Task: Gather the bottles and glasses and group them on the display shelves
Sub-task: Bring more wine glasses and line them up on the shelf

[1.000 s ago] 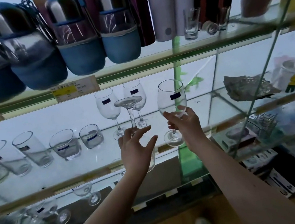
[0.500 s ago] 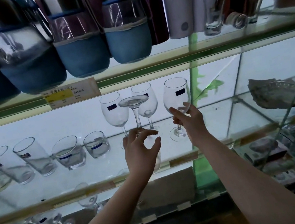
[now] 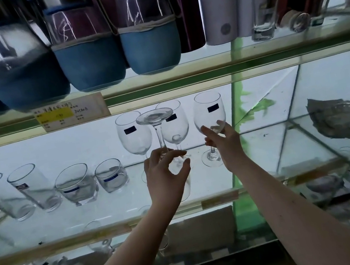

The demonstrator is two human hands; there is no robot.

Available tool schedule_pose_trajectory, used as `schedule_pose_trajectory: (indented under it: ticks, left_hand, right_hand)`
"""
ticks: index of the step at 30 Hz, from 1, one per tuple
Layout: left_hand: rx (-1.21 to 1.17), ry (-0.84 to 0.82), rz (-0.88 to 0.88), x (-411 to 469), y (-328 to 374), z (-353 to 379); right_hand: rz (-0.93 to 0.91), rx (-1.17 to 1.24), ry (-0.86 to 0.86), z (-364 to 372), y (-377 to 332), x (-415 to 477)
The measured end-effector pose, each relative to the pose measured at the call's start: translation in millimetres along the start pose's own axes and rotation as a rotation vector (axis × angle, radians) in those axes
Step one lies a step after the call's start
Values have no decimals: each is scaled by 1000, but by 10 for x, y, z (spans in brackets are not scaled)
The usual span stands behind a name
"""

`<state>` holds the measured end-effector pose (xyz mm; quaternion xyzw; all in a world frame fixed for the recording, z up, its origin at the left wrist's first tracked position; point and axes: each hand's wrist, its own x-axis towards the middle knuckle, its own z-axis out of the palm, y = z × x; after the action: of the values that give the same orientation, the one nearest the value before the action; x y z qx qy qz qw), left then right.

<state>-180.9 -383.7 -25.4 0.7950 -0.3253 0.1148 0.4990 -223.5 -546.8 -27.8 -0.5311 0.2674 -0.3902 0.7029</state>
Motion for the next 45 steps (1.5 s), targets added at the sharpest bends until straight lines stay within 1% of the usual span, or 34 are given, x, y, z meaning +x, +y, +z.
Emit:
schedule_pose_trajectory:
  ticks: [7, 9, 10, 11, 13, 14, 16, 18, 20, 24, 30, 32, 34, 36, 39, 43, 45]
  left_hand:
    - [-16, 21, 22, 10, -33, 27]
    - [-22, 22, 24, 18, -25, 36]
    - [-22, 21, 24, 19, -13, 41]
    - [-19, 20, 25, 20, -12, 42]
    - [-25, 16, 27, 16, 11, 41]
    - [-29, 16, 30, 14, 18, 36]
    - [-29, 20, 36, 14, 26, 28]
    - [-25, 22, 35, 8, 28, 21]
    - [-26, 22, 33, -2, 32, 14]
    - [-23, 26, 38, -19, 59, -6]
    - [-20, 22, 31, -35, 110, -22]
    - [-24, 15, 25, -47, 134, -27]
    - [-28, 3, 16, -60, 171, -44]
    - [-38, -13, 2, -75, 221, -68]
    - [-76, -43, -14, -120, 317, -124]
    - [-152, -92, -36, -206, 426, -200]
    - [-201, -113, -57, -257, 497, -243]
  right_hand:
    - [-15, -21, -34, 3, 27, 25]
    - [-15, -54, -54, -8, 26, 33]
    - [-7, -110, -45, -26, 32, 24]
    - [-5, -210, -15, -39, 52, 10]
    - [-64, -514, 55, -126, 130, -52]
    - [-102, -680, 43, -174, 186, -95]
    - [-117, -1012, -44, -232, 282, -157]
    - [-86, -1247, -152, -247, 345, -169]
    - [-73, -1347, -226, -229, 355, -162]
    - [-86, -1412, -270, -201, 369, -191]
    - [-74, -1449, -318, -231, 349, -175]
    - [-85, -1417, -303, -244, 348, -197]
    - [-148, -1297, -243, -249, 328, -254]
    - [-225, -1111, -167, -229, 255, -342]
    - [-260, -844, -96, -164, 27, -523]
    - [-178, -477, -136, -47, -285, -824]
    - [-171, -419, -154, -9, -358, -987]
